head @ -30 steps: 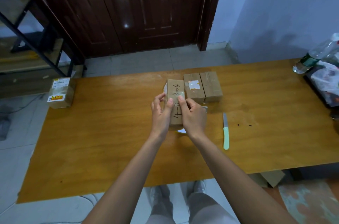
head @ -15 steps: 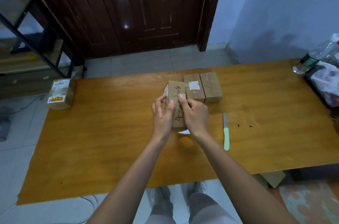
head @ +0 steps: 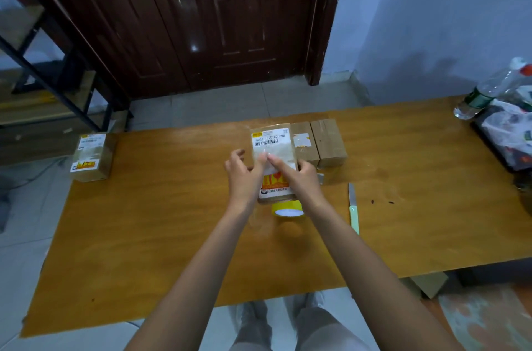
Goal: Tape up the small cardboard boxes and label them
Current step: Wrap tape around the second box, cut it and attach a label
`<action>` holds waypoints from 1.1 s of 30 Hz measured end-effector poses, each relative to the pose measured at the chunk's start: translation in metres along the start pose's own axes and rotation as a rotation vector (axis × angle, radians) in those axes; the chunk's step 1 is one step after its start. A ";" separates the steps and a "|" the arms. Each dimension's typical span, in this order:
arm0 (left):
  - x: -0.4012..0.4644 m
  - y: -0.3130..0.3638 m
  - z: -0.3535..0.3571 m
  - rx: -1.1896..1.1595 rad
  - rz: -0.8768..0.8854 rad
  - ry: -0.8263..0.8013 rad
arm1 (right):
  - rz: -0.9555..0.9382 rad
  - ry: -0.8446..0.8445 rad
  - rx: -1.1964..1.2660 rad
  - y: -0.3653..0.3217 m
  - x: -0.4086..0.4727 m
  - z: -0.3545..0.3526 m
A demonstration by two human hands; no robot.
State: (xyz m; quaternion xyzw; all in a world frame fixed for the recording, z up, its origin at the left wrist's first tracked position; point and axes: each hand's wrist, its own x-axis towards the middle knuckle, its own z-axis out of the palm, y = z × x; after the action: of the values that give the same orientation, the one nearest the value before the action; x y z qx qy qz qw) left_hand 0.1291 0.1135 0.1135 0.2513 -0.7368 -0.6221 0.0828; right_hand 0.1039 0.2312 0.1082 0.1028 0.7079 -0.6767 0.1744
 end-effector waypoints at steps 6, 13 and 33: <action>0.002 -0.004 0.002 -0.025 -0.006 -0.036 | -0.156 0.101 -0.311 -0.003 0.002 0.008; 0.003 -0.004 0.004 0.048 0.052 -0.023 | -0.243 0.135 -0.445 -0.004 0.000 0.009; 0.005 0.000 -0.007 0.248 0.027 -0.004 | -0.307 0.214 -0.637 -0.006 -0.007 0.018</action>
State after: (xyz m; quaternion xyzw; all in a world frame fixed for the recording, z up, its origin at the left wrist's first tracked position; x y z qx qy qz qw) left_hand 0.1276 0.1050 0.1140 0.2486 -0.8115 -0.5256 0.0580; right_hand 0.1097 0.2131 0.1156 0.0062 0.9044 -0.4262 0.0189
